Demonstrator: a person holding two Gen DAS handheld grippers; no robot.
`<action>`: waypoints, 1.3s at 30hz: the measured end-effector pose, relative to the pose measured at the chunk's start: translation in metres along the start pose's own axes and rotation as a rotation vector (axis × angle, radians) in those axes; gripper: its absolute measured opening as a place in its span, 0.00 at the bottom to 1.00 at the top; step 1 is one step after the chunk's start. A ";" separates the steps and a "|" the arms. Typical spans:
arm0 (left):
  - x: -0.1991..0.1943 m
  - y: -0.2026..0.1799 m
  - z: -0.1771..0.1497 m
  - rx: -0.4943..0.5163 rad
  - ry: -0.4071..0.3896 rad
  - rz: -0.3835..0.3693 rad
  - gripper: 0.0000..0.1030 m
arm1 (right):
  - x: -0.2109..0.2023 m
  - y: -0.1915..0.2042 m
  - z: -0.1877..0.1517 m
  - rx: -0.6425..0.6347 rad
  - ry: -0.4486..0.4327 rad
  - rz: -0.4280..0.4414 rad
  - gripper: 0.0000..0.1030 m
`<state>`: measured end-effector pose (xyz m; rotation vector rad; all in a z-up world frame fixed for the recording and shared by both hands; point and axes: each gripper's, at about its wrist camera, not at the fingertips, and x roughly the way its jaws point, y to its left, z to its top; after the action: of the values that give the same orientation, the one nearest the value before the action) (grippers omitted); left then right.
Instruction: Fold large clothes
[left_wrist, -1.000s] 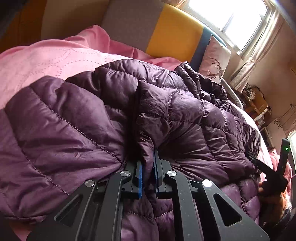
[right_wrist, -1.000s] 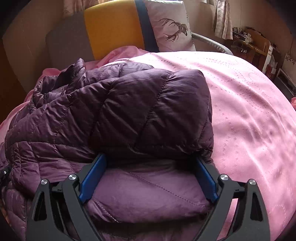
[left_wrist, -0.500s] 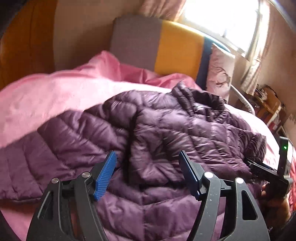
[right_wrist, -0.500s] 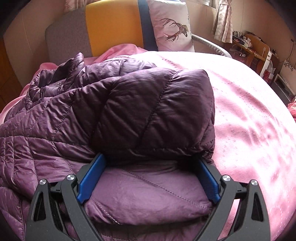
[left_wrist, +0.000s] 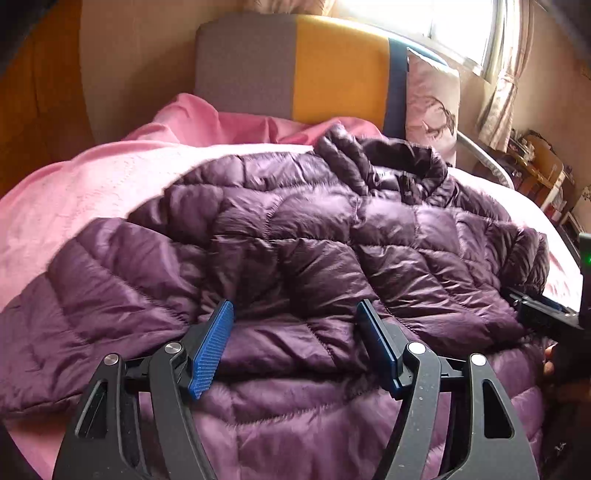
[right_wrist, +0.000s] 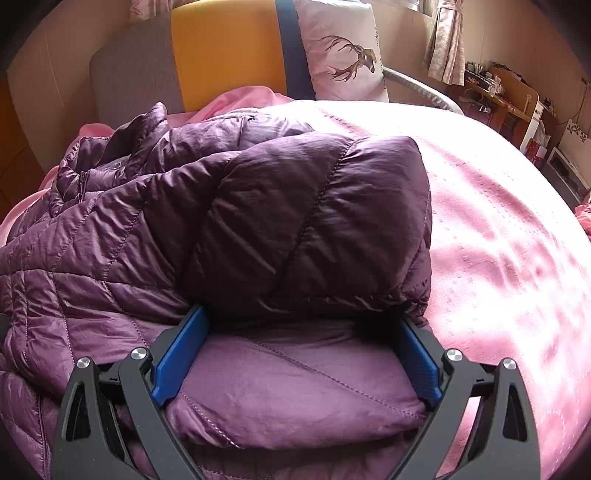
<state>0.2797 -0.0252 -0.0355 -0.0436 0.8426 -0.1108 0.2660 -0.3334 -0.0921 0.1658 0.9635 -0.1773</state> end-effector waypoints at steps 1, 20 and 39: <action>-0.013 -0.001 0.000 -0.002 -0.030 0.012 0.75 | 0.000 0.000 0.000 0.000 0.000 0.001 0.93; -0.140 0.047 -0.056 -0.069 -0.170 0.152 0.86 | -0.005 0.004 0.001 -0.015 -0.003 -0.017 0.95; -0.157 0.318 -0.166 -1.040 -0.111 0.230 0.75 | -0.090 0.070 -0.072 -0.149 -0.090 0.208 0.98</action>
<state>0.0778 0.3100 -0.0562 -0.9166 0.7130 0.5514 0.1735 -0.2428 -0.0540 0.1190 0.8602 0.0776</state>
